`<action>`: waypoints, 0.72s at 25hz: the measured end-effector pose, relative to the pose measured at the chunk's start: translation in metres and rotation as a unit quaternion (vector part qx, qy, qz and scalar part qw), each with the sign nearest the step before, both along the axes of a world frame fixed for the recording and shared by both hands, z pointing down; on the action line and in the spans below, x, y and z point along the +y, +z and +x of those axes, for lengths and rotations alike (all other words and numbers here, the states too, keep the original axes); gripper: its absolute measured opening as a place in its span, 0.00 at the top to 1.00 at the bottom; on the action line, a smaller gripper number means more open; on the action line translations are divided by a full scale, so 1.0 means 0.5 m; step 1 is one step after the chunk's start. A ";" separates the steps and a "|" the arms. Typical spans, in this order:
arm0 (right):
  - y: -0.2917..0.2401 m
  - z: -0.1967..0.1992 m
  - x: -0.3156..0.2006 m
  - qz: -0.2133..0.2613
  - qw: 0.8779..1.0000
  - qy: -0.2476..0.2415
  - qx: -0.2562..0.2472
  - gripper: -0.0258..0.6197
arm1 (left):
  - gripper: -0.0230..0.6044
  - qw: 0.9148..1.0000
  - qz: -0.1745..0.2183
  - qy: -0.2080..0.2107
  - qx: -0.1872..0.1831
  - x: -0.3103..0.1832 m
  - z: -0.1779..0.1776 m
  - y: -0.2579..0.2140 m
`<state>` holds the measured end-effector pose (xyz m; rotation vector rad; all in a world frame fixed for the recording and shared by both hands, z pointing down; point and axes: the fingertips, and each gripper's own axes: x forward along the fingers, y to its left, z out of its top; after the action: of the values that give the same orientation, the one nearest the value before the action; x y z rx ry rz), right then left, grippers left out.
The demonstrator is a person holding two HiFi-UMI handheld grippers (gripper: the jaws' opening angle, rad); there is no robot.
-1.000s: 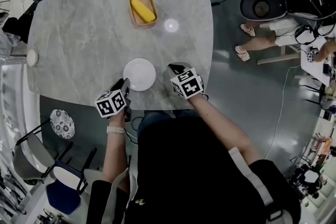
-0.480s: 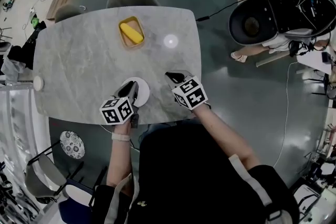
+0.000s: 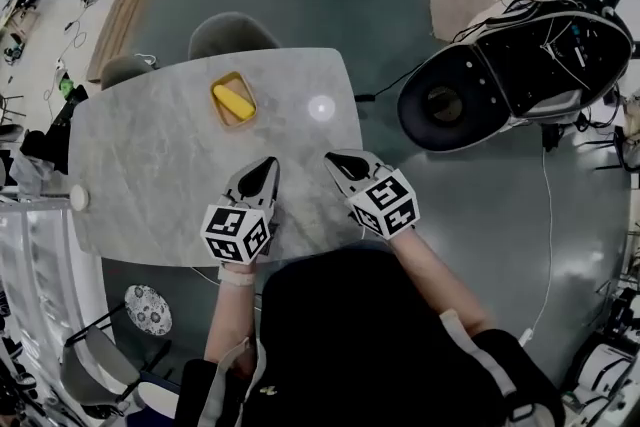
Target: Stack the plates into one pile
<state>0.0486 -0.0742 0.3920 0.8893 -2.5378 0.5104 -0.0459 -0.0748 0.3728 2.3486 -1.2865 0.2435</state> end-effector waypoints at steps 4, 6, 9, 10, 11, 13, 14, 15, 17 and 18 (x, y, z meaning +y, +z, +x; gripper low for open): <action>-0.099 0.061 0.033 0.043 0.999 0.019 -0.007 0.93 | 0.95 0.998 0.045 0.034 -0.015 0.028 0.061 -0.095; -0.141 0.092 0.065 0.064 0.998 0.029 -0.009 0.93 | 0.95 0.996 0.071 0.041 -0.025 0.057 0.083 -0.137; -0.170 0.118 0.081 0.088 0.995 0.042 -0.016 0.93 | 0.95 0.994 0.091 0.046 -0.029 0.069 0.094 -0.156; -0.168 0.115 0.079 0.096 0.994 0.046 -0.018 0.93 | 0.95 0.994 0.092 0.048 -0.025 0.066 0.086 -0.149; -0.167 0.111 0.078 0.104 0.993 0.049 -0.017 0.93 | 0.95 0.994 0.093 0.048 -0.020 0.062 0.078 -0.144; -0.170 0.114 0.078 0.117 0.992 0.055 -0.010 0.93 | 0.95 0.994 0.095 0.047 -0.009 0.058 0.070 -0.147; -0.174 0.119 0.080 0.121 0.991 0.058 -0.007 0.93 | 0.95 0.994 0.098 0.047 -0.006 0.058 0.071 -0.152; -0.178 0.122 0.082 0.124 0.990 0.061 -0.007 0.93 | 0.95 0.994 0.101 0.048 -0.005 0.059 0.072 -0.158; -0.187 0.122 0.083 0.127 0.990 0.066 -0.008 0.93 | 0.95 0.993 0.107 0.049 -0.002 0.061 0.071 -0.169; -0.191 0.121 0.083 0.130 0.989 0.067 -0.008 0.93 | 0.95 0.993 0.108 0.049 0.001 0.061 0.070 -0.173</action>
<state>0.1091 -0.0327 0.2966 1.1589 -2.6100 0.2287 -0.0111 -0.0441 0.2865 2.5973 -1.2543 0.1387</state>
